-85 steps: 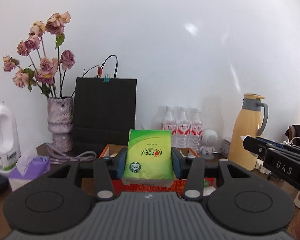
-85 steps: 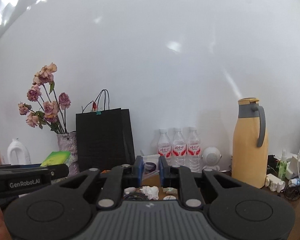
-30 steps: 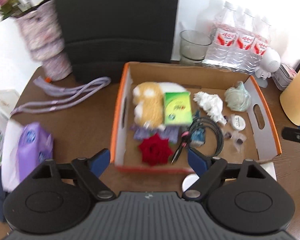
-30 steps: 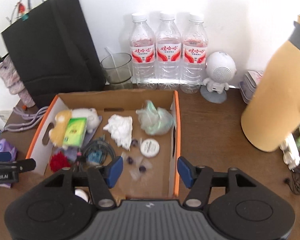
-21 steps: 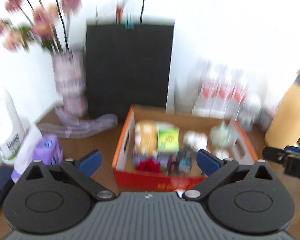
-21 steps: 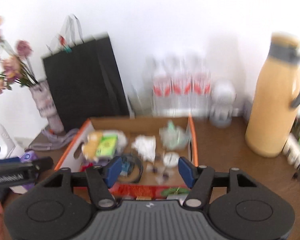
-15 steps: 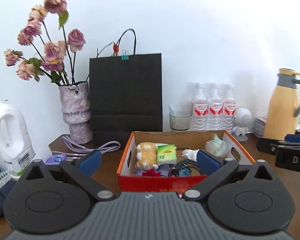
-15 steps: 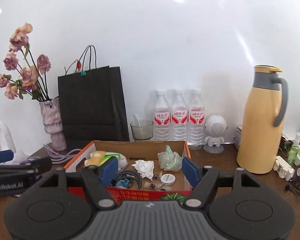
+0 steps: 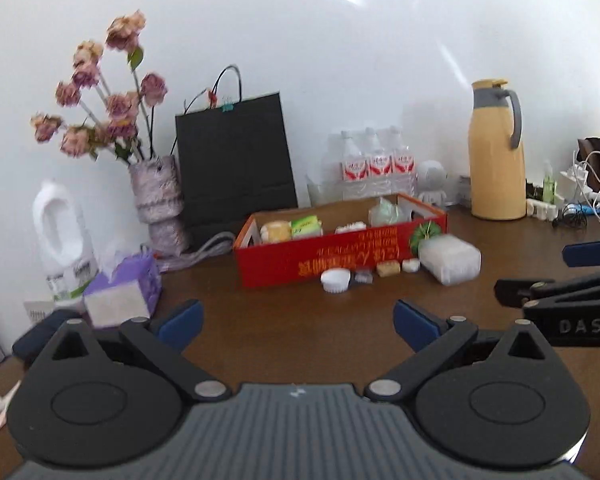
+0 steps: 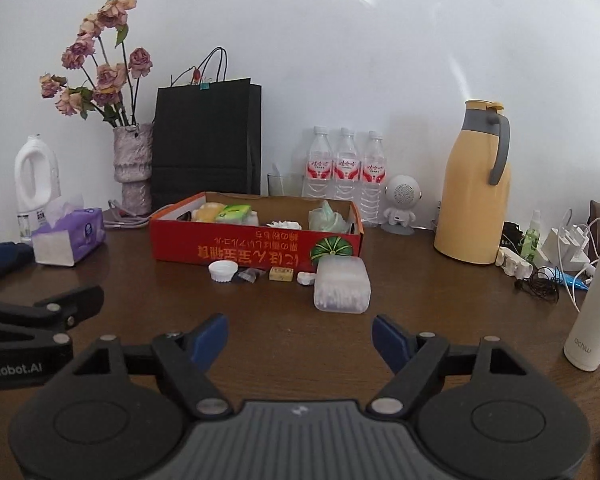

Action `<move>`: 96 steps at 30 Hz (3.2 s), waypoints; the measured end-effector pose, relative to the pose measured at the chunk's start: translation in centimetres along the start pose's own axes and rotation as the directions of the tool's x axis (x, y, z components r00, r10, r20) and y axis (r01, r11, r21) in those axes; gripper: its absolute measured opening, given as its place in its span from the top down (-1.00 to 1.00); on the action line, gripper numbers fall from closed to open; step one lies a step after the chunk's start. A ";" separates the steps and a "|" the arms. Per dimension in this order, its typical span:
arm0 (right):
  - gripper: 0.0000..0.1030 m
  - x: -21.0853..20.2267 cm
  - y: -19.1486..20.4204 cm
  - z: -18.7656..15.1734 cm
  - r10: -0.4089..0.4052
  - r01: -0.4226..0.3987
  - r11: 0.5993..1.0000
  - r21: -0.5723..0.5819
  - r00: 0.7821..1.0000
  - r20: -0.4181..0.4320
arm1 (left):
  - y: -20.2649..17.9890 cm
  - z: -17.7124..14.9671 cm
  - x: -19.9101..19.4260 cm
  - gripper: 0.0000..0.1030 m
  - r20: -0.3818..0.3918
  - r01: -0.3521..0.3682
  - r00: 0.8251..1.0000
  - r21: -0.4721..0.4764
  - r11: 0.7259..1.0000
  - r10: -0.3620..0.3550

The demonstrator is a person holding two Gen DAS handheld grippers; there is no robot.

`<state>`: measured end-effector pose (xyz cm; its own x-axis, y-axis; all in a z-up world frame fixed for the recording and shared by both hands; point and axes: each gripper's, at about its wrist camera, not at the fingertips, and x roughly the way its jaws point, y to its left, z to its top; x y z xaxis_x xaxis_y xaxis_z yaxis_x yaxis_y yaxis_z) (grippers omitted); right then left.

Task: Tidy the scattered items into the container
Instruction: 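Withdraw both open tools from the box toward the remaining items, then grasp the white bottle cap with the left tool while the right tool grasps the clear swab box, then carry the cap and swab box into the box and open both tools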

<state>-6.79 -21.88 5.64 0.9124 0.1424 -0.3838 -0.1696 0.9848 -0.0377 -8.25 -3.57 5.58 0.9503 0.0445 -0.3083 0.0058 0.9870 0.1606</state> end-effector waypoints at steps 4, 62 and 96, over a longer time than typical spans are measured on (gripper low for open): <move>-0.54 -0.2 -0.3 -0.9 -0.014 0.014 1.000 -0.017 1.000 0.001 | 0.7 -0.4 0.6 -1.00 -0.045 0.001 0.999 -0.021 1.000 -0.002; -0.26 5.9 -1.0 3.6 0.086 -0.086 0.996 0.005 0.996 0.023 | 0.7 3.9 6.3 0.21 -0.051 0.091 0.994 -0.131 0.987 -0.099; -0.25 16.7 -5.6 13.7 0.146 -0.152 0.982 0.112 0.987 0.060 | 3.6 14.0 20.9 0.20 -0.010 0.106 0.994 -0.120 0.987 -0.108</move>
<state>14.53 -23.61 12.08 0.8986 0.2906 -0.3287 -0.2637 0.9565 0.1246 15.98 -1.27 12.85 0.9410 -0.0611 -0.3329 0.0694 0.9975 0.0130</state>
